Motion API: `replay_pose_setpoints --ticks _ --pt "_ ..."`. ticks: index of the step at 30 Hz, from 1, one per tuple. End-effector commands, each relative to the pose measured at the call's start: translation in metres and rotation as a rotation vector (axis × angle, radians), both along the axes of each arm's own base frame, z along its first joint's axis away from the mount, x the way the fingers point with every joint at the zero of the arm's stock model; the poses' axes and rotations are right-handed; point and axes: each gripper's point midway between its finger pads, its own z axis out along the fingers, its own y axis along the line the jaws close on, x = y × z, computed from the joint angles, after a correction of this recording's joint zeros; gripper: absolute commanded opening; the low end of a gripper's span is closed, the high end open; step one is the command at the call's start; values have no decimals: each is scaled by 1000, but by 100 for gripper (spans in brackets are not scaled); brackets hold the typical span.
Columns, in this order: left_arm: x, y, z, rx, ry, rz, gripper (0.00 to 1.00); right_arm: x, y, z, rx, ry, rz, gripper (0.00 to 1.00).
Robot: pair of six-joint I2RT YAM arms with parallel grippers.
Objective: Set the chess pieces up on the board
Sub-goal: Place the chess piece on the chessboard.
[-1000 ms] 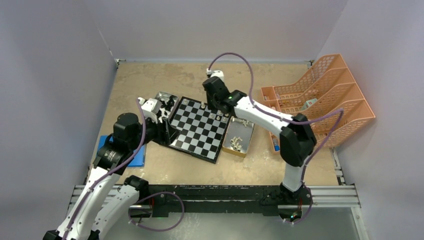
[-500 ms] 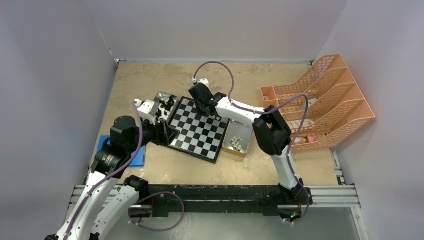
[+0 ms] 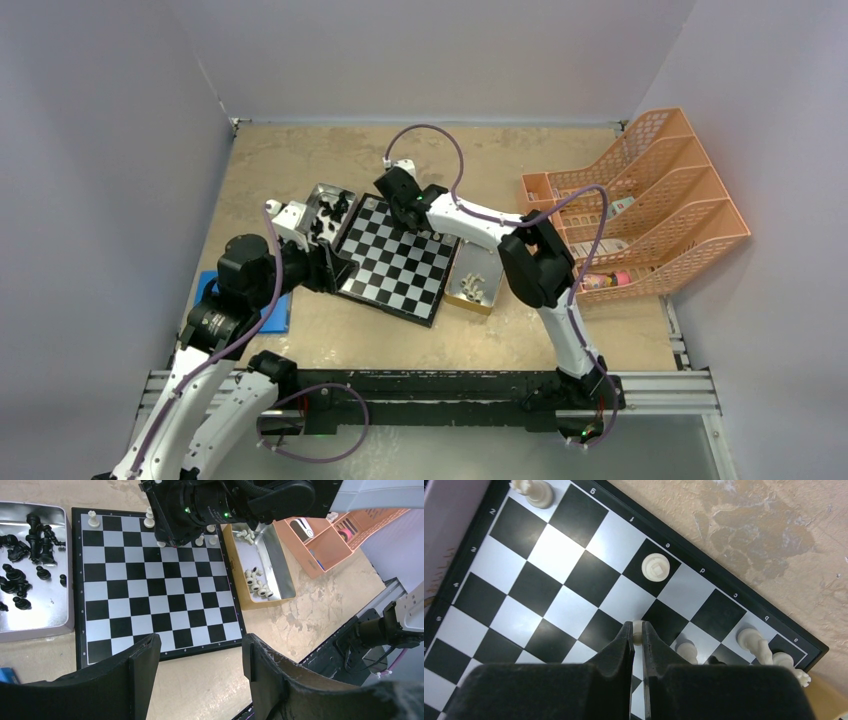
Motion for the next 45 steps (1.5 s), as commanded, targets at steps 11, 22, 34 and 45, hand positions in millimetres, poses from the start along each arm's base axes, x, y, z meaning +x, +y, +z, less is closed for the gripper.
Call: replay_pose_setpoints --ticks 11,22,34,45 --pt "6 2 8 -9 -48 18 61 12 -19 1 -47 -15 -58 11" --pt "6 1 8 -9 -48 15 61 14 -22 3 -32 -9 -63 12" --pt "6 1 8 -9 -49 15 61 5 -28 6 -30 7 -68 13" --pt "6 3 8 -9 -52 25 61 3 -23 2 -17 20 -50 16"
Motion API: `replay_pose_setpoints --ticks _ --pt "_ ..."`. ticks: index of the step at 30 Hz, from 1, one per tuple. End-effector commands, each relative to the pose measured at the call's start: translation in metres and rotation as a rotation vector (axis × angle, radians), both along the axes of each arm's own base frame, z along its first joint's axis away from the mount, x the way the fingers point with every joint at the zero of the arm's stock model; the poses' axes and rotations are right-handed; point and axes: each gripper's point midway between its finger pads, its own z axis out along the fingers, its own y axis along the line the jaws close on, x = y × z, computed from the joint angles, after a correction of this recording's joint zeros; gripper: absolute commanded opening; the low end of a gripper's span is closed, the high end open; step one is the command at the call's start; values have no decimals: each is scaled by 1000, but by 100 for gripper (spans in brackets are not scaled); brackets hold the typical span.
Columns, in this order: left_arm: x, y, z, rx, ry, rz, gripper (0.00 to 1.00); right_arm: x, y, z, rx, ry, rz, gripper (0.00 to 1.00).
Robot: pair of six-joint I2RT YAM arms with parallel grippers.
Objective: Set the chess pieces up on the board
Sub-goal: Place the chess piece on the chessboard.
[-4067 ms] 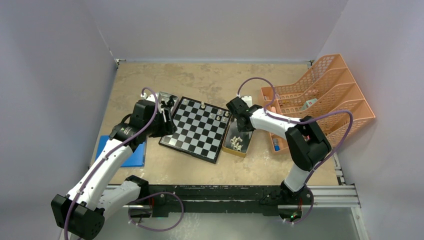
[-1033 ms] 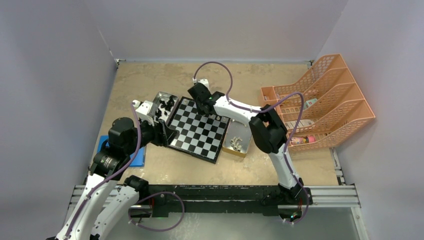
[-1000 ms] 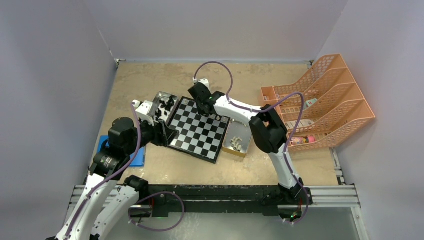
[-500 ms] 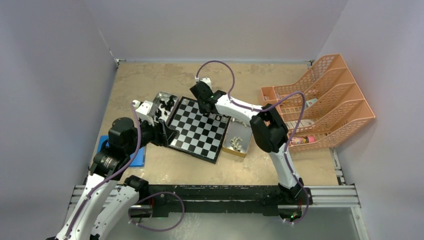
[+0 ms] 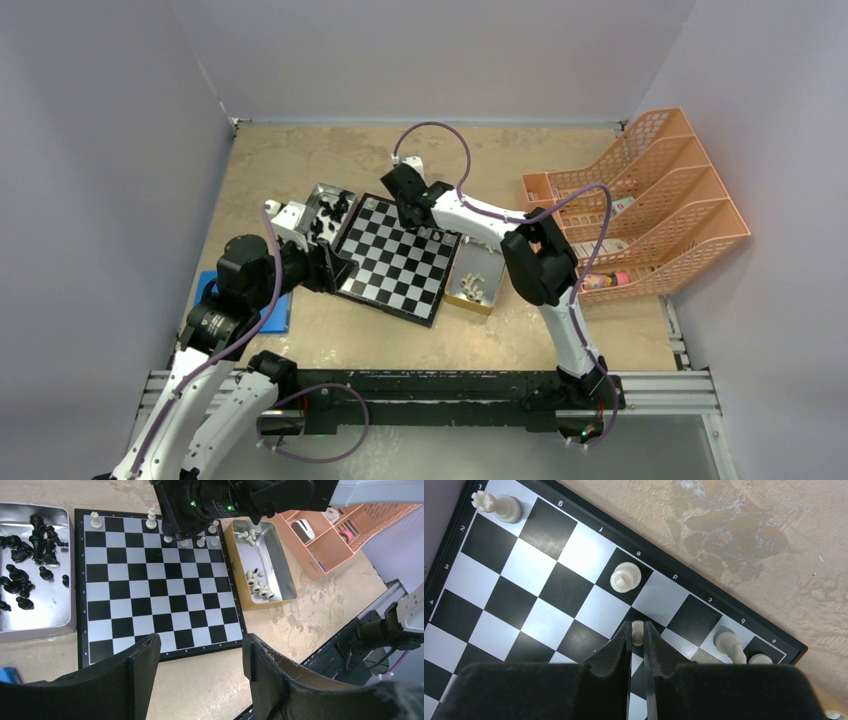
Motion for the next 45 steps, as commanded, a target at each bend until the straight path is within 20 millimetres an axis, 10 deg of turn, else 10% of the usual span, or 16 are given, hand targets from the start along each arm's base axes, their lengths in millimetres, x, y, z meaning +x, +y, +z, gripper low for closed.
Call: replay_pose_setpoints --ticks 1,45 --pt "6 2 8 -10 -50 19 61 -6 -6 8 0 15 -1 16" --pt "9 4 4 -3 -30 39 61 -9 -5 34 42 -14 9 21"
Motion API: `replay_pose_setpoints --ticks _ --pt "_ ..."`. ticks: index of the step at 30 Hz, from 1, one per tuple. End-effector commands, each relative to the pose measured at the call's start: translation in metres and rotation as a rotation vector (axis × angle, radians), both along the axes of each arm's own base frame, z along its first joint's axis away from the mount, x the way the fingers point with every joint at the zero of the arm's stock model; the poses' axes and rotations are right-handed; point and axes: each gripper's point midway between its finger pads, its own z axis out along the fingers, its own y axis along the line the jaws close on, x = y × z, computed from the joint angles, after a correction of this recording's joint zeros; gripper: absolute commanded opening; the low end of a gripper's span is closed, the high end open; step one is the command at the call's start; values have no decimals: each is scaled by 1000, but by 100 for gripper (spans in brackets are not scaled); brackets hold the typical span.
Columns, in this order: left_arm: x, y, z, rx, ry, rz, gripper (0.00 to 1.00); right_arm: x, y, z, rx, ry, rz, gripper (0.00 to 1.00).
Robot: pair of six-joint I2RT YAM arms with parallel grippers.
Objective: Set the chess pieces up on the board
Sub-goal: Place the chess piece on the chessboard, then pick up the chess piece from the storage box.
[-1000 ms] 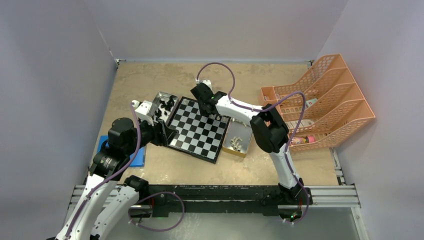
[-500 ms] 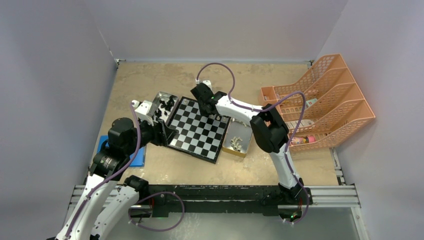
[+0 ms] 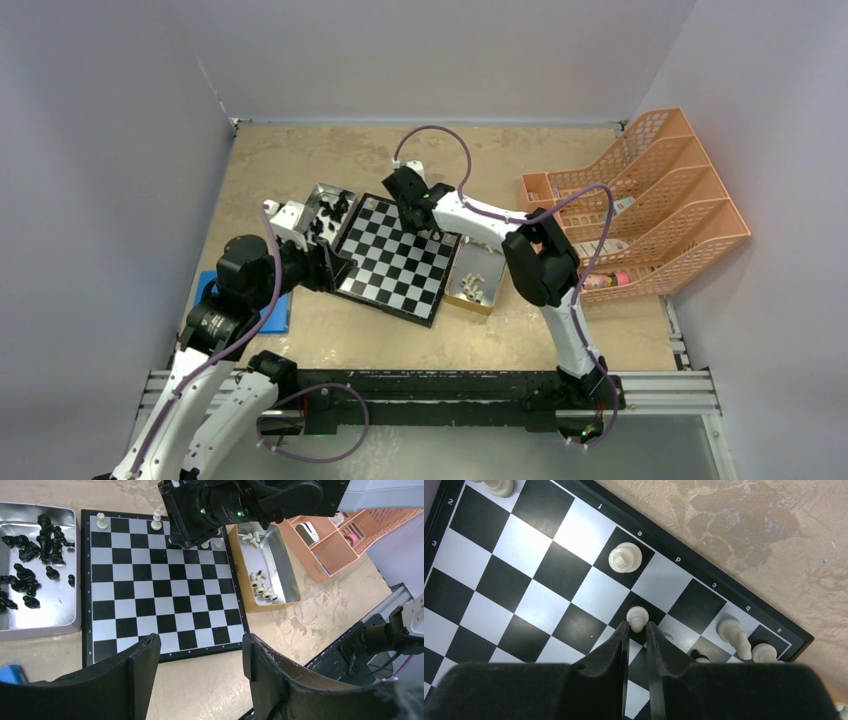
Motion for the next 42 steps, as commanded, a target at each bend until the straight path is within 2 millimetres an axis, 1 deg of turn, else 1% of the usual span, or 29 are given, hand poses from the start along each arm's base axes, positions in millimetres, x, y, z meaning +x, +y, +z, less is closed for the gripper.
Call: replay_pose_setpoints --ticks 1,4,7,11,14,16,17,20,21,25,28,32,34,39,42 --pt "7 1 3 -9 -26 20 61 2 -3 43 55 -62 -15 21" --pt "8 1 1 -4 -16 24 61 1 -4 55 75 -78 -16 22" --pt "10 4 -1 -1 -5 43 61 -1 -6 74 102 -115 -13 22" --pt "15 10 -5 12 19 95 61 -10 -13 95 142 -149 -15 22" --pt "16 12 -6 16 23 110 61 -21 -24 104 159 -158 -25 22" --pt "17 13 -6 17 26 118 61 -31 -36 104 158 -151 -46 23" --pt "16 14 -6 16 23 120 61 -38 -43 107 163 -150 -55 23" --pt "15 14 -4 12 16 123 61 -58 -63 102 156 -127 -75 22" --pt "15 15 -3 10 12 124 61 -67 -72 95 138 -112 -84 22" --pt "14 16 -1 7 1 127 61 -91 -106 81 73 -82 -128 22" --pt "14 15 -1 6 0 121 61 -99 -128 70 39 -76 -165 24" --pt "13 12 -1 5 1 105 61 -95 -148 52 4 -54 -210 22" --pt "13 12 -1 5 -2 103 61 -90 -154 49 -25 -65 -237 22" --pt "13 12 -1 4 -1 105 61 -67 -171 27 -52 -53 -269 23" --pt "12 12 0 3 -7 103 61 -54 -173 20 -53 -54 -284 24"
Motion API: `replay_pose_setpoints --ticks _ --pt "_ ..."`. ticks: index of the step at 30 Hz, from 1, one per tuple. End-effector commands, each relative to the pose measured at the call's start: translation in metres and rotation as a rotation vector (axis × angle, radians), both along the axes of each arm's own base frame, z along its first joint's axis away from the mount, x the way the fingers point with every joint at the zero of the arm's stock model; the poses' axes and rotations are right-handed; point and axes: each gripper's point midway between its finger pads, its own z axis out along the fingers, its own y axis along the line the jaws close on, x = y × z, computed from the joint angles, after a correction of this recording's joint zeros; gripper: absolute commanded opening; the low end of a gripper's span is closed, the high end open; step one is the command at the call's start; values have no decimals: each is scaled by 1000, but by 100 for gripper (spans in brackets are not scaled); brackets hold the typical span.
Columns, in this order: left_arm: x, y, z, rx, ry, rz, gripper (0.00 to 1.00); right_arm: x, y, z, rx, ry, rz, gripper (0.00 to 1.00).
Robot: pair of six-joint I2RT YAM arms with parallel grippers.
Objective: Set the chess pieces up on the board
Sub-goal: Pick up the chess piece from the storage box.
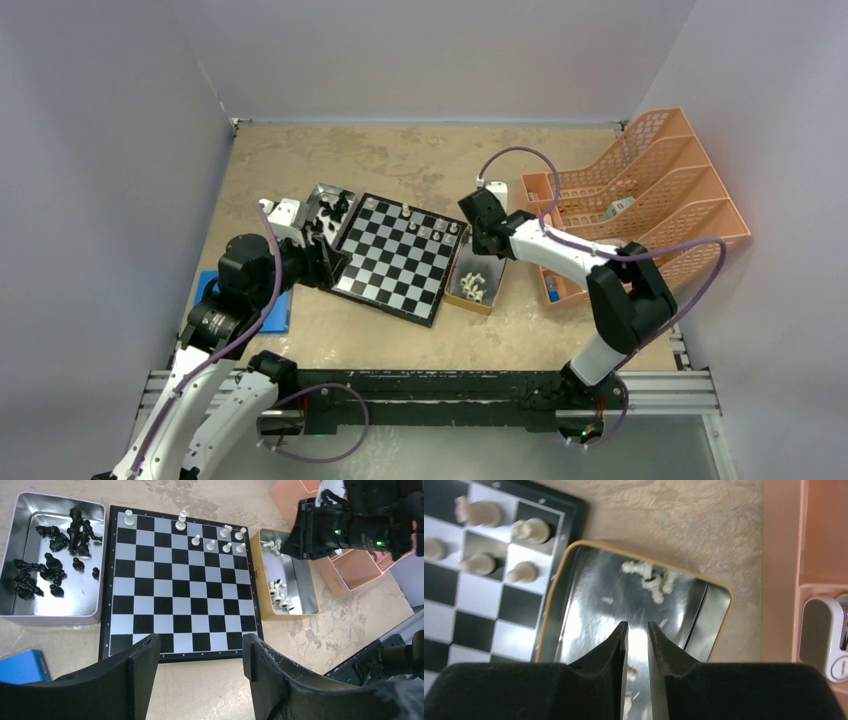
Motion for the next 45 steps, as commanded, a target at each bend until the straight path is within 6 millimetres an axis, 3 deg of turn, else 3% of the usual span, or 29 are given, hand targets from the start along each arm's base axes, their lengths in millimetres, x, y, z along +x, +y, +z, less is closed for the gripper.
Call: replay_pose_setpoints --ticks 1,9,23,29,35,45 --pt "2 -1 5 -15 -27 -2 61 25 -6 -4 -8 -46 -36 24" --pt "2 -1 5 -15 -26 -3 61 38 -15 -23 -41 -26 -60 28" --pt "2 -2 4 -14 -21 -10 61 41 -25 -18 -74 -52 -115 23" --pt "2 -2 4 -14 -22 -7 61 41 -10 -19 -11 -39 -52 23" --pt "1 0 5 -16 -29 1 61 36 -10 -31 -18 -11 -40 25" --pt "1 -1 6 -18 -29 -1 61 38 -5 -33 -7 -9 -13 28"
